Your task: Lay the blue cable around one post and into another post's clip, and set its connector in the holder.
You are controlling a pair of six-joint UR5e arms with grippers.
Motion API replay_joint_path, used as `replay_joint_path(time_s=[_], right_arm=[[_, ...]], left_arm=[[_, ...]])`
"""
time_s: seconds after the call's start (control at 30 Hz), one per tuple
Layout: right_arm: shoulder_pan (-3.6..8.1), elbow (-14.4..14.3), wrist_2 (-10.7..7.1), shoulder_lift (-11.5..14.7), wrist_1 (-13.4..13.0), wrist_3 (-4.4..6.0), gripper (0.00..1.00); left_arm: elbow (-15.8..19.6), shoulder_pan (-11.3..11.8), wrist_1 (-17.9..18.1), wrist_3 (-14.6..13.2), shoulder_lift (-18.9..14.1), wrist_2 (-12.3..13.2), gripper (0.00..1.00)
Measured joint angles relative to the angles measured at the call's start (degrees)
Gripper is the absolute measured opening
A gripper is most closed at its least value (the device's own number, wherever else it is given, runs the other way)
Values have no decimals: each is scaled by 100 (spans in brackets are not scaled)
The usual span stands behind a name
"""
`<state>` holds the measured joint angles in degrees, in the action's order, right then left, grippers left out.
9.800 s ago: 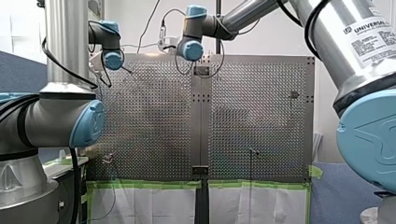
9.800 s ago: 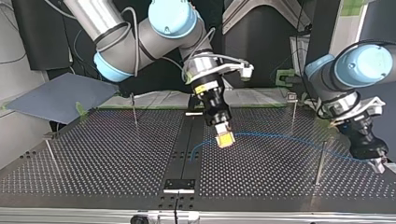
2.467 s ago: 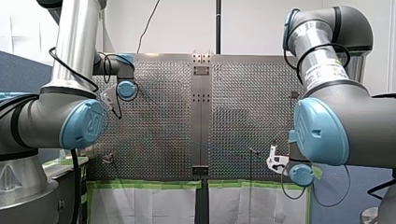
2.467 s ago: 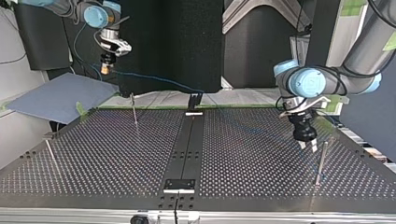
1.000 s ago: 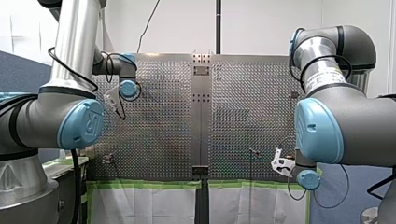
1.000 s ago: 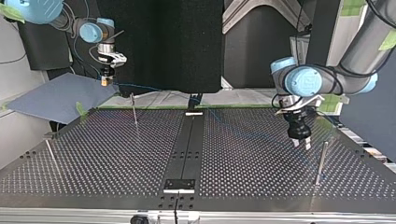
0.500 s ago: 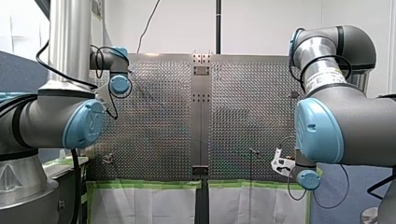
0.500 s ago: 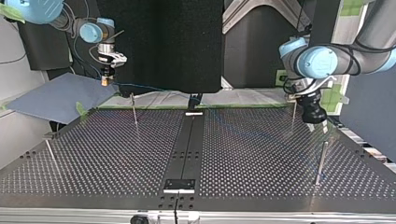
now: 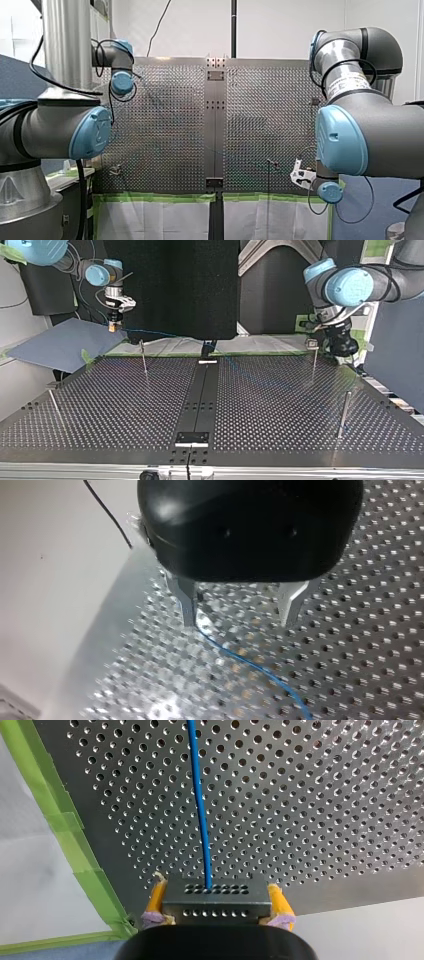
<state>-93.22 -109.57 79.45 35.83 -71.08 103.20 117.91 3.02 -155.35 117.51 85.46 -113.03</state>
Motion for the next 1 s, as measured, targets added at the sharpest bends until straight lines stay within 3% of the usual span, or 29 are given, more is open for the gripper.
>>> replay_joint_path(time_s=[0.77, 1.0], right_arm=[[-52, 16, -4, 0, 8, 2, 0], [-65, 14, -4, 0, 17, 15, 0]], left_arm=[[-1104, -13, -1121, -1058, -1111, -230, 80], [-1438, -117, -1455, -1392, -1008, -50, 80]])
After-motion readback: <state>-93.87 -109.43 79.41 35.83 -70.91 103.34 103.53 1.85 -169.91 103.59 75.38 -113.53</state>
